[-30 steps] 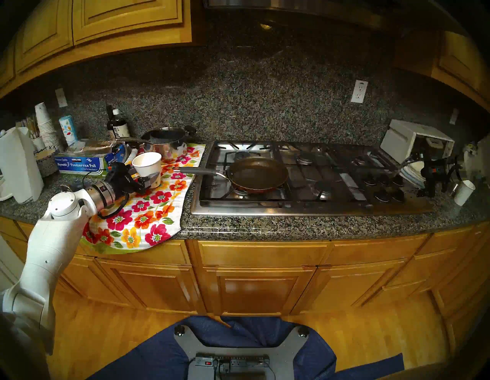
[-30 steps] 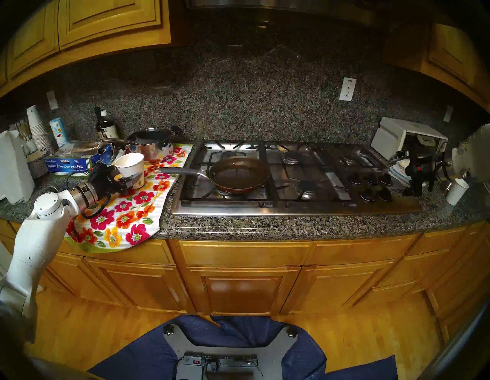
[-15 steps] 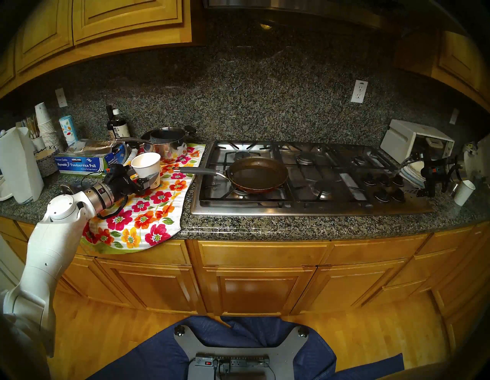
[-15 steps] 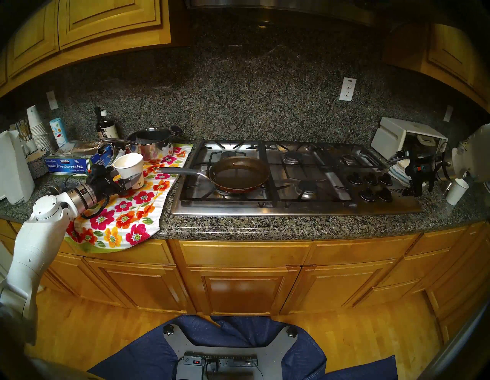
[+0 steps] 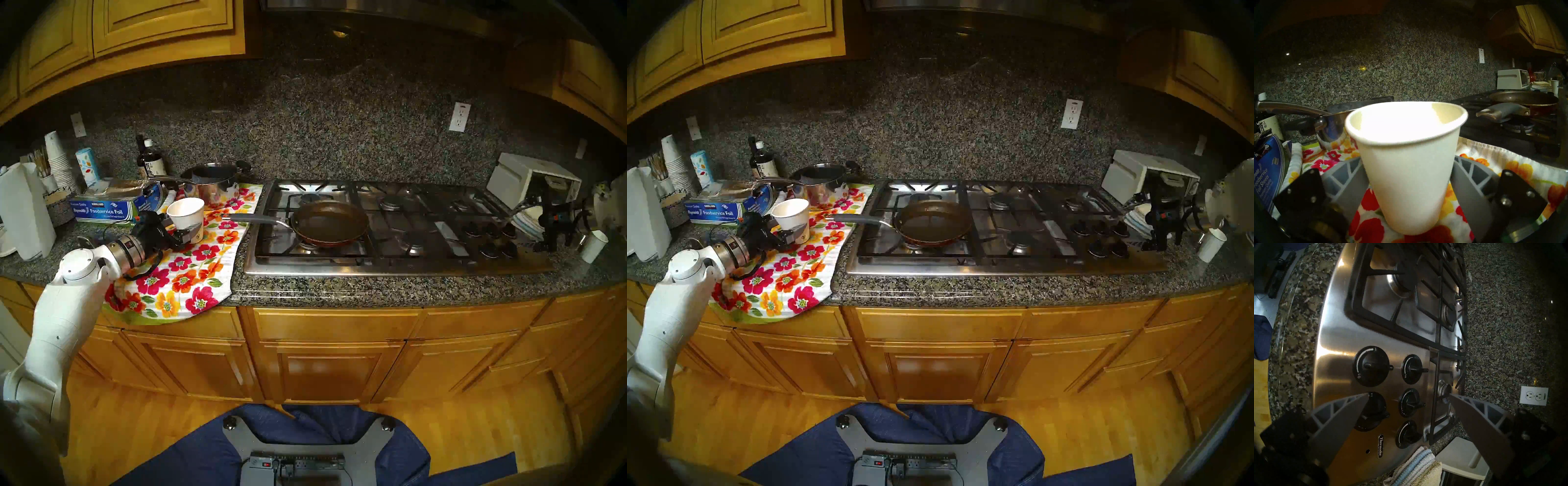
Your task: Pick up the water cup, pour water into the pot, turn on the stove
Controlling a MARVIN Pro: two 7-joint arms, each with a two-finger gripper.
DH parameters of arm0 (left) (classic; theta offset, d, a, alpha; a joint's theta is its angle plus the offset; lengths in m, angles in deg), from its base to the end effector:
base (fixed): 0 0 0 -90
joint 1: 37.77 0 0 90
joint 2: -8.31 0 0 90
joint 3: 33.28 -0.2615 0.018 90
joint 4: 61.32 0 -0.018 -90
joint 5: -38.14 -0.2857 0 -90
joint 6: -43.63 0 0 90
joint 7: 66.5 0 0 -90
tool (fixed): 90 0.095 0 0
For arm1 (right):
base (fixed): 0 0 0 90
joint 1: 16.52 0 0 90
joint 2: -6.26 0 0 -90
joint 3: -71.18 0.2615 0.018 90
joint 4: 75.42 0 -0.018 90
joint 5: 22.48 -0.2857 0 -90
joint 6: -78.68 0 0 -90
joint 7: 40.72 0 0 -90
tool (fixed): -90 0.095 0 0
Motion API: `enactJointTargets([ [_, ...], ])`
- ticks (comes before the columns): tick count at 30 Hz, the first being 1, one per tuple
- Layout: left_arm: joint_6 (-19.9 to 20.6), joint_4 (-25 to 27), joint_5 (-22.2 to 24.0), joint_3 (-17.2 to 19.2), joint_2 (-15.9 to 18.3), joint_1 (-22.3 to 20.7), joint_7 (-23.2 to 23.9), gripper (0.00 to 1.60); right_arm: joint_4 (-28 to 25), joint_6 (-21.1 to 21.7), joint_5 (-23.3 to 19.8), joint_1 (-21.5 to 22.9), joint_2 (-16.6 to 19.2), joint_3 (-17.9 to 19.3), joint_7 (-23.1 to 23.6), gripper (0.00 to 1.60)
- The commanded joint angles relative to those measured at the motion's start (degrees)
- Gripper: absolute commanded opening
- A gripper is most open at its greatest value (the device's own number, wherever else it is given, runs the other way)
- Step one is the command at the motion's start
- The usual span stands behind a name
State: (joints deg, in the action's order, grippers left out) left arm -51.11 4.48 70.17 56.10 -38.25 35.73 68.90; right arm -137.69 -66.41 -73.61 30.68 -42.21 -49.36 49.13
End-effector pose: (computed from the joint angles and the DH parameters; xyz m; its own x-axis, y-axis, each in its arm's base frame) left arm 0.4244 0.2227 -0.2078 -0.0033 -0.1715 0.9852 -0.4997 -0.8531 -0.1502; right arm 0.3803 -0.3479 -0.0573 -0.2420 0.9636 0.1138 0.6802 0.0848 0.7281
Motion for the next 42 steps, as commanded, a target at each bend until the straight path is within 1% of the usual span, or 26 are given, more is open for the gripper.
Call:
enactJointTargets([
  [1, 0.2, -0.8, 0.4, -0.2, -0.5, 1.7, 0.3, 1.54, 1.1, 0.1, -0.2, 1.4, -0.4, 0.2, -0.7, 1.60],
  [2, 0.2, -0.8, 0.4, -0.2, -0.5, 1.8, 0.3, 1.60, 1.1, 0.1, -0.2, 1.4, -0.4, 0.2, -0.7, 1.60],
  [17, 0.3, 1.3, 0.5, 0.9, 0.7, 4.8, -0.2, 1.60, 1.1, 0.1, -0.2, 1.4, -0.4, 0.2, -0.6, 1.60],
  [23, -0.3, 2.9, 0.1, 1.7, 1.4, 6.9, -0.9, 1.60, 1.1, 0.1, -0.2, 1.4, -0.4, 0.2, -0.6, 1.60],
  [42, -1.7, 2.8, -0.5, 3.8, 3.0, 10.0, -2.0, 1.60, 1.1, 0.1, -0.2, 1.5, -0.4, 0.2, -0.7, 1.60],
])
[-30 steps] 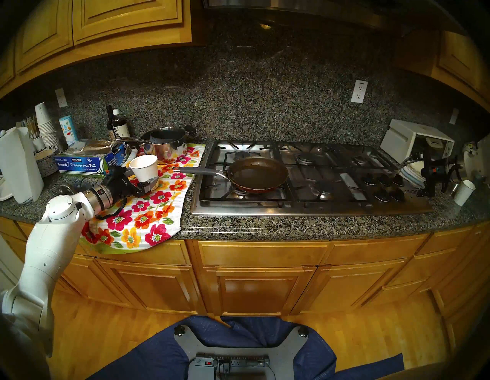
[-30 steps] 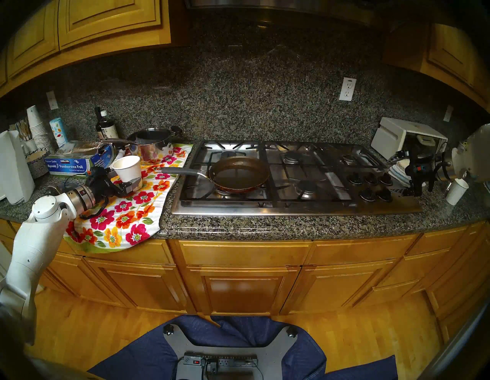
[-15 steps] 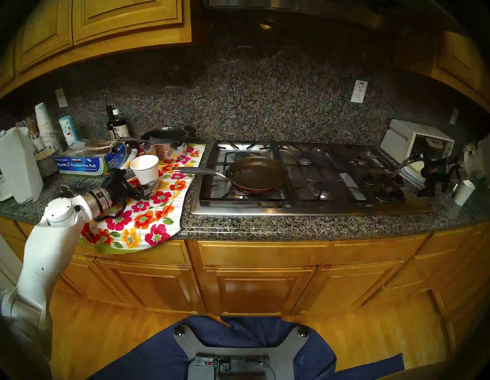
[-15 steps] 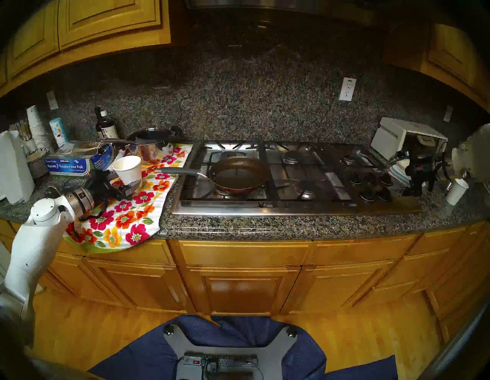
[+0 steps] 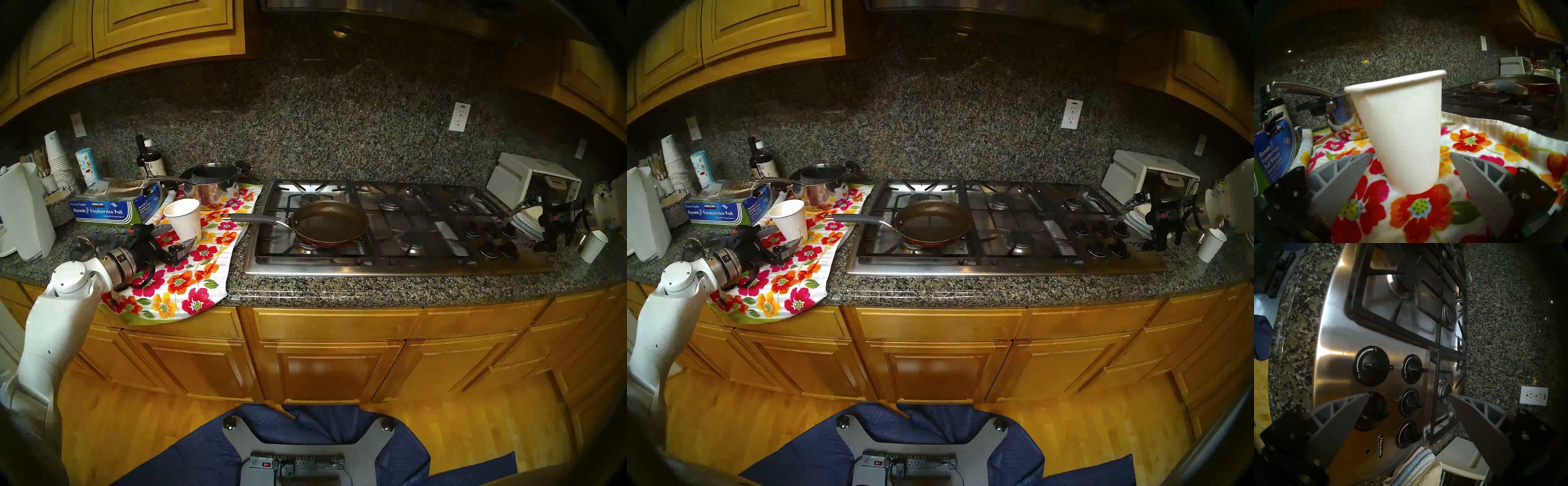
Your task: Pick up the water cup, pour water into the pot, turn on the stove
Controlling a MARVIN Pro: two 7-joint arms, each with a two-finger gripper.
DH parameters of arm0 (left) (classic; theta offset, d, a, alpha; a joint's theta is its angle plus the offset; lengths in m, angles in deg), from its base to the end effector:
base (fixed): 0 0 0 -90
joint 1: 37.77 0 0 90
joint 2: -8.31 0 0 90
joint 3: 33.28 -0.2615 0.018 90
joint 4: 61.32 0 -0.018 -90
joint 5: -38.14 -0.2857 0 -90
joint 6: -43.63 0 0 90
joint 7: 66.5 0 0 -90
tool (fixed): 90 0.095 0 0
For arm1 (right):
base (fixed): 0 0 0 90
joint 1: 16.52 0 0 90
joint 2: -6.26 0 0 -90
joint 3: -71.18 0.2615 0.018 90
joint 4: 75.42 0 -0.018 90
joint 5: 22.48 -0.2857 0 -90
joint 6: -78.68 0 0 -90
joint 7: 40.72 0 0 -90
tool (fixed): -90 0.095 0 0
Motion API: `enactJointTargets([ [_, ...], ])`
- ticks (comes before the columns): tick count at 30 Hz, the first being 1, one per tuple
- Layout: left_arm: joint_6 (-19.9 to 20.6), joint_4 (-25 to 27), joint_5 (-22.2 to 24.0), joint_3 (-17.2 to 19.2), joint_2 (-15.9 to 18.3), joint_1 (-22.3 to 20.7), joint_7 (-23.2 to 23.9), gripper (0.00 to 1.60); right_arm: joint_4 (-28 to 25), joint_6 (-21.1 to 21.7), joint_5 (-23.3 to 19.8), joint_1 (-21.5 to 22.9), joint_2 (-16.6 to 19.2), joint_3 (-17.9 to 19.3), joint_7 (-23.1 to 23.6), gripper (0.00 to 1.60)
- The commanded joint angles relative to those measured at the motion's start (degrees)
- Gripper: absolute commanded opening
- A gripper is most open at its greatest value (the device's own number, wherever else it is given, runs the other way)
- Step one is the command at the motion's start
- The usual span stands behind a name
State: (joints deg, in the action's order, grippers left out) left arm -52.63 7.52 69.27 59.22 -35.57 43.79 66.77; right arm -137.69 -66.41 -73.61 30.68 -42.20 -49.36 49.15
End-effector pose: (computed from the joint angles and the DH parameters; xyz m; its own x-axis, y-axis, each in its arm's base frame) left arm 0.3959 0.2407 -0.2261 0.0409 -0.2383 0.9703 -0.4702 -0.8615 -0.1917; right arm 0.3802 -0.3479 -0.0574 -0.2419 0.9636 0.1139 0.6804 0.0848 0.7279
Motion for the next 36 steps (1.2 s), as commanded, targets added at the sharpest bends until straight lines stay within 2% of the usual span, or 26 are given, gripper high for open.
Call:
enactJointTargets([
  [1, -0.1, 0.1, 0.5, 1.0, 0.4, 2.3, 0.2, 1.60, 1.1, 0.1, -0.2, 1.5, -0.4, 0.2, -0.7, 1.60],
  [13, 0.7, 4.9, 2.6, 3.9, 1.9, 6.2, 0.1, 1.60, 1.1, 0.1, -0.2, 1.5, -0.4, 0.2, -0.7, 1.60],
  [24, 3.0, 10.4, 4.9, 8.8, 3.2, 10.5, 0.7, 1.60, 1.1, 0.1, -0.2, 1.4, -0.4, 0.2, -0.6, 1.60],
  [36, 4.4, 14.7, 5.3, 14.1, 3.7, 14.8, 0.6, 1.60, 1.1, 0.1, -0.2, 1.4, -0.4, 0.2, -0.6, 1.60],
])
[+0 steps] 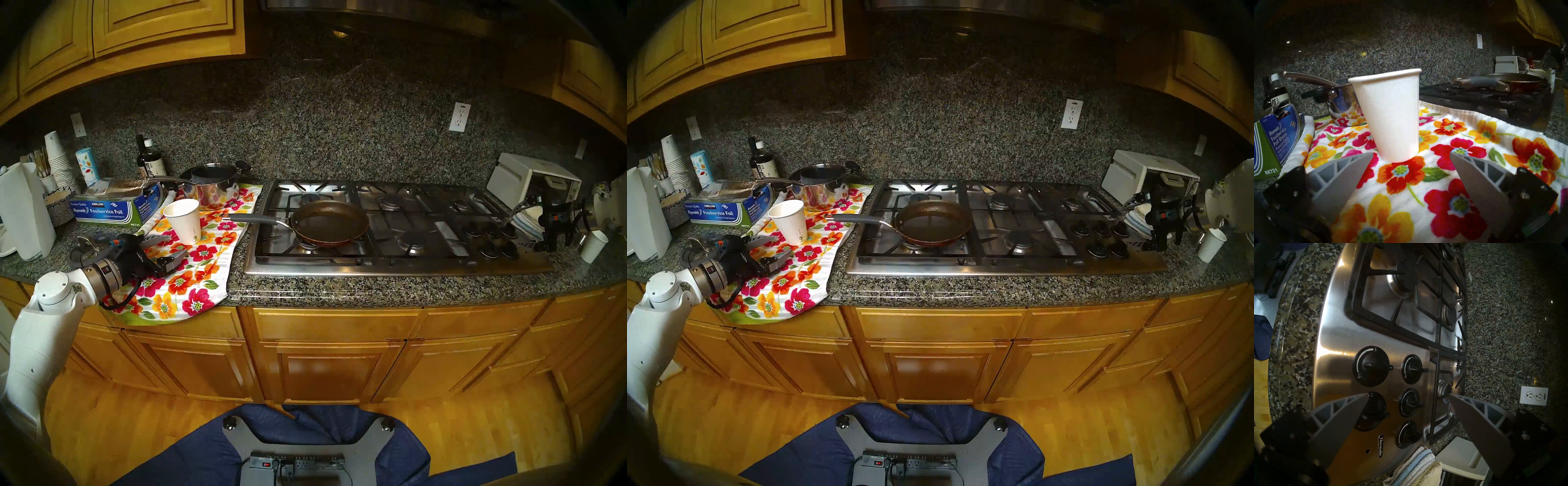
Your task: Pick up the water cup, pour water into the pot, turn on the stove
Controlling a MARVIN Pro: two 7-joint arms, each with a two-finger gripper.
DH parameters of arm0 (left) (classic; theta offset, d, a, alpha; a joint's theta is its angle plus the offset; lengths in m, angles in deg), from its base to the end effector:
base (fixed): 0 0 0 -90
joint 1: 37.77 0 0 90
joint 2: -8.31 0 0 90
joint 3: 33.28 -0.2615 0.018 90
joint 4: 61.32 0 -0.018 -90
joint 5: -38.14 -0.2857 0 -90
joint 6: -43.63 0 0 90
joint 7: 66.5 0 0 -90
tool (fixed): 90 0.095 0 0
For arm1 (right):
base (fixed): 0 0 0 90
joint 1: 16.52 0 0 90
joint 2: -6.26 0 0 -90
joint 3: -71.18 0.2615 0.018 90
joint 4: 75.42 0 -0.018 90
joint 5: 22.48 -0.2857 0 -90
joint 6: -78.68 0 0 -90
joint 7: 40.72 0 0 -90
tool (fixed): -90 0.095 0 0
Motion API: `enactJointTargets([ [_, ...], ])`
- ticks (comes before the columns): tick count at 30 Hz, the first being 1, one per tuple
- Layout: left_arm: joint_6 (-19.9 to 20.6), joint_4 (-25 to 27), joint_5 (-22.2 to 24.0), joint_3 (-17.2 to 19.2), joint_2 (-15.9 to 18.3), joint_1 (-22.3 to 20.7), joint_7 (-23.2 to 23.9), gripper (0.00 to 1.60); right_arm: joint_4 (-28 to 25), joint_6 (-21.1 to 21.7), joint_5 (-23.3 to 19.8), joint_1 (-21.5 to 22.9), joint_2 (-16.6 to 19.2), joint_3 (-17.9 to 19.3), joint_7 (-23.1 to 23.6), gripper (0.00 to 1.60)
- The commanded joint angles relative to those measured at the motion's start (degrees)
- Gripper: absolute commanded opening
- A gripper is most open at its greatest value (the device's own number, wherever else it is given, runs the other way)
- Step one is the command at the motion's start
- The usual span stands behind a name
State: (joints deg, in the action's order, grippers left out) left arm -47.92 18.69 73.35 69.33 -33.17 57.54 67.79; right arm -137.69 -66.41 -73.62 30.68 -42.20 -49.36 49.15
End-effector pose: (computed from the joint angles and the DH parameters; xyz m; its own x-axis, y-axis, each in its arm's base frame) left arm 0.3547 0.2450 -0.2117 0.0768 -0.2169 0.9732 -0.4898 -0.8584 -0.1527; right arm 0.3802 -0.3479 -0.0574 -0.2418 0.9636 0.1139 0.6803 0.0846 0.7280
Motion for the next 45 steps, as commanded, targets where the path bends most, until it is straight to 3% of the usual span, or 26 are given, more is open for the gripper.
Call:
enactJointTargets([
  [1, -0.1, 3.9, 1.3, 4.4, 1.3, 1.4, -0.5, 1.60, 1.1, 0.1, -0.2, 1.4, -0.4, 0.2, -0.6, 1.60],
  [19, 2.5, 9.2, 2.7, 10.1, 0.8, 7.4, -0.6, 1.60, 1.1, 0.1, -0.2, 1.4, -0.4, 0.2, -0.6, 1.60],
  [45, 4.1, 10.2, 2.6, 11.2, 0.3, 8.0, -0.7, 1.60, 1.1, 0.1, -0.2, 1.4, -0.4, 0.2, -0.7, 1.60],
])
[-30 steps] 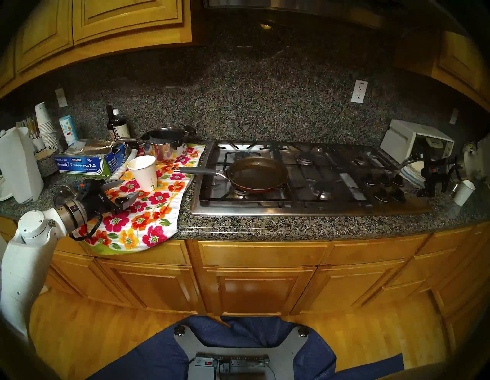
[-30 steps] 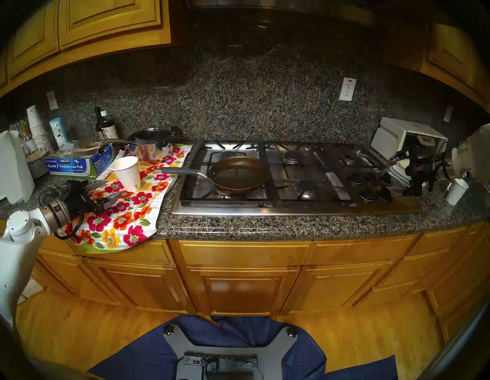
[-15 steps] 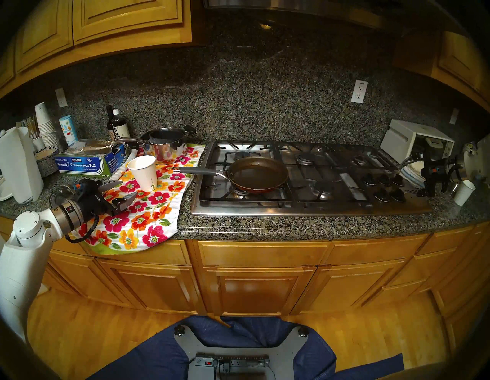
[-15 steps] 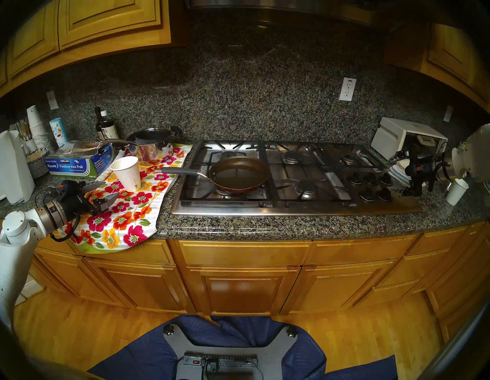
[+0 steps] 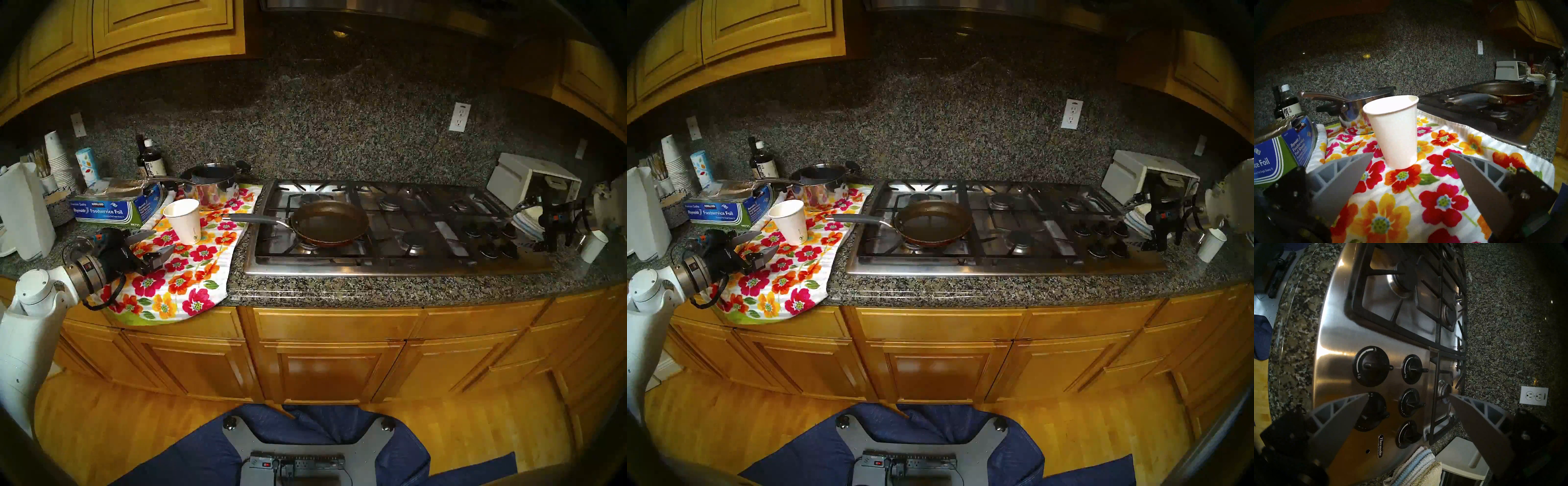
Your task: Pick up the water cup, pour water into the pot, turn on the stove
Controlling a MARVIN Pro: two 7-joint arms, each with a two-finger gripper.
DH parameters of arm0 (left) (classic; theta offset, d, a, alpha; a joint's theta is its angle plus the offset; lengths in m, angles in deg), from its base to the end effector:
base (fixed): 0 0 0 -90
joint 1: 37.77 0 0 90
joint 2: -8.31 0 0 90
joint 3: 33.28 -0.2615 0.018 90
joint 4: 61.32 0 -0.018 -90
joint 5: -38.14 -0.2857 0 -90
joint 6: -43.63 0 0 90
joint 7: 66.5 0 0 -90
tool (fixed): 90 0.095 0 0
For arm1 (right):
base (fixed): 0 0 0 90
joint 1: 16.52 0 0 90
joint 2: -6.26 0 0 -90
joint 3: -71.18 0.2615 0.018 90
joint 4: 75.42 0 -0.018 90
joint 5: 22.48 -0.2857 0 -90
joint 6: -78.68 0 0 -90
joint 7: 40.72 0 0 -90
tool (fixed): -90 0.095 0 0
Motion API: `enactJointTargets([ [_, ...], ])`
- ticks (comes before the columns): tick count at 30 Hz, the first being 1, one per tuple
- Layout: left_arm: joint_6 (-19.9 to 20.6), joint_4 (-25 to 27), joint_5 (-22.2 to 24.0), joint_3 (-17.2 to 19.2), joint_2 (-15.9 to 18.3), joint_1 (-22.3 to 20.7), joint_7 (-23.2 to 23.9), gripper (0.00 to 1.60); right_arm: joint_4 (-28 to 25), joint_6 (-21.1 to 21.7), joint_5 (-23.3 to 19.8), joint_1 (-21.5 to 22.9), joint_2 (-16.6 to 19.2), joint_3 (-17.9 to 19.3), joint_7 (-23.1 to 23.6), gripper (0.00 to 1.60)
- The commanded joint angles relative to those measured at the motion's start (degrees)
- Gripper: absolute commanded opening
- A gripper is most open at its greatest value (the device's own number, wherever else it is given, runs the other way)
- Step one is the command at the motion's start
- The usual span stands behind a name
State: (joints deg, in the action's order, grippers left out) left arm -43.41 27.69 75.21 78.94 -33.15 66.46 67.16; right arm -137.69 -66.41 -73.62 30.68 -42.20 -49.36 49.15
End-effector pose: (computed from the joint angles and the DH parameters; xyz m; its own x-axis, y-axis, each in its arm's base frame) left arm 0.3305 0.2465 -0.1839 0.0748 -0.2111 0.9746 -0.4724 -0.8682 -0.1518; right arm 0.3802 -0.3479 -0.0574 -0.2418 0.9636 0.1139 0.6803 0.0846 0.7280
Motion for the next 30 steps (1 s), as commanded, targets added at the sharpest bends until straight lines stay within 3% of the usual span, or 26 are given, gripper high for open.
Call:
enactJointTargets([
  [1, -0.4, 1.2, 0.8, 1.6, 0.2, -0.9, 0.0, 1.60, 1.1, 0.1, -0.2, 1.4, -0.4, 0.2, -0.6, 1.60],
  [14, -0.4, 1.2, 0.7, 1.6, 0.2, -0.9, 0.0, 1.60, 0.4, 1.2, -2.0, 1.5, -1.1, 1.3, -0.9, 1.60],
  [21, -0.4, 1.2, 0.6, 1.6, 0.2, -1.0, 0.0, 1.60, -0.1, 2.4, -5.9, 1.8, -1.3, 3.5, -0.4, 1.60],
  [30, -0.4, 1.1, 0.6, 1.6, 0.2, -1.0, 0.1, 1.60, -2.2, 3.8, -14.4, 3.2, 0.4, 5.0, 2.4, 1.60],
])
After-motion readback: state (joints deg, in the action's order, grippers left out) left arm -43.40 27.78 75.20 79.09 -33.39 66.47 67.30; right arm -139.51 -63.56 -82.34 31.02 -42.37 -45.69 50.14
